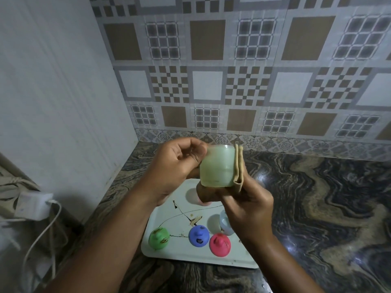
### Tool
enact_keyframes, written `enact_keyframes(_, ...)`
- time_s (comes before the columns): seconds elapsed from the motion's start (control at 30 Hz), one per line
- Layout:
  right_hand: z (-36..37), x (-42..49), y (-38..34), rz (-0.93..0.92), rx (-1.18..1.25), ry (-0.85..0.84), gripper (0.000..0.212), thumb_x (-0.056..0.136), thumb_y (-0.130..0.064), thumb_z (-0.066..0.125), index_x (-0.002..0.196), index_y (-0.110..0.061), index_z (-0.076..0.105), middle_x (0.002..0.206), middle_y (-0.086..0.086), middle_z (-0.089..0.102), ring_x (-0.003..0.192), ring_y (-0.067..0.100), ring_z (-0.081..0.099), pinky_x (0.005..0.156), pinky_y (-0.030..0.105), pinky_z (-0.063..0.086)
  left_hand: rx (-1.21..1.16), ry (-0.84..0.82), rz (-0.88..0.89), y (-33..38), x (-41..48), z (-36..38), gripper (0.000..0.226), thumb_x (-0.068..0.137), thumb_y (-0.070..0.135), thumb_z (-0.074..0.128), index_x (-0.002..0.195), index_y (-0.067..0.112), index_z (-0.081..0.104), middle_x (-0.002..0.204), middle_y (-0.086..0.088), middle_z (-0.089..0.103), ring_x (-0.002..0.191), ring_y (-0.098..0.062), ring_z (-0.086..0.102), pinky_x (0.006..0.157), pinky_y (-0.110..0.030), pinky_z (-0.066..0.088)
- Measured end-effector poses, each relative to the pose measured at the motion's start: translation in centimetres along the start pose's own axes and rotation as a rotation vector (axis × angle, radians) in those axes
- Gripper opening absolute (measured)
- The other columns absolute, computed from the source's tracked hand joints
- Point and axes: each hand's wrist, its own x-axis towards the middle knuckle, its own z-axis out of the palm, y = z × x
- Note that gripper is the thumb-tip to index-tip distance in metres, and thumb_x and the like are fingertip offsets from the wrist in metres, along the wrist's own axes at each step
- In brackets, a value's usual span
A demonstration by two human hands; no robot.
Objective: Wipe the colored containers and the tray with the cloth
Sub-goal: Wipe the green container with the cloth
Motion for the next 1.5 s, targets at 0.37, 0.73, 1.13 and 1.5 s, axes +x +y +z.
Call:
enact_keyframes(0.37,0.1,-0.1,-0.8,-0.133,-0.196,0.030,0.063,0.084,-0.022,0.077,0.127,0.019,0.055,0.118,0.017,0.070,0.092,-0.001,0.067,0.080,0.003,0.047,0.214,0.070,0.152,0.2,-1.0,1.1,0.030,0.085,0.035,0.066,0.111,0.021,0.072,0.105,0.004,0.074,0.096,-0.009,0.071,0.078,-0.035,0.062)
enact_keyframes(0.73,0.9,-0.9,0.0,-0.320,-0.430,-0.013,0.067,0.080,0.007,0.079,0.139,0.002,0.047,0.144,0.035,0.045,0.137,0.019,0.045,0.108,0.009,0.035,0.382,0.197,0.180,-0.5,0.2,1.6,0.012,0.088,0.018,0.073,0.080,0.027,0.070,0.077,0.012,0.071,0.074,-0.004,0.067,0.072,-0.031,0.059)
enact_keyframes(1.13,0.5,-0.3,2.3,-0.318,-0.241,-0.130,0.045,0.104,-0.021,0.051,0.134,0.012,0.053,0.144,0.026,0.049,0.137,0.028,0.051,0.110,0.026,0.045,0.150,0.196,-0.004,-2.7,1.0,-0.7,0.006,0.088,0.015,0.072,0.090,0.012,0.076,0.087,-0.005,0.076,0.080,-0.013,0.072,0.067,-0.027,0.060)
enact_keyframes(1.5,2.2,0.0,5.1,0.357,-0.039,-0.132,0.042,0.100,-0.037,0.053,0.131,-0.012,0.066,0.118,-0.037,0.062,0.108,-0.007,0.064,0.077,0.016,0.052,0.569,0.200,0.133,-7.8,3.8,-4.6,0.009,0.075,0.033,0.083,0.081,0.027,0.078,0.083,0.007,0.071,0.078,-0.008,0.065,0.071,-0.032,0.053)
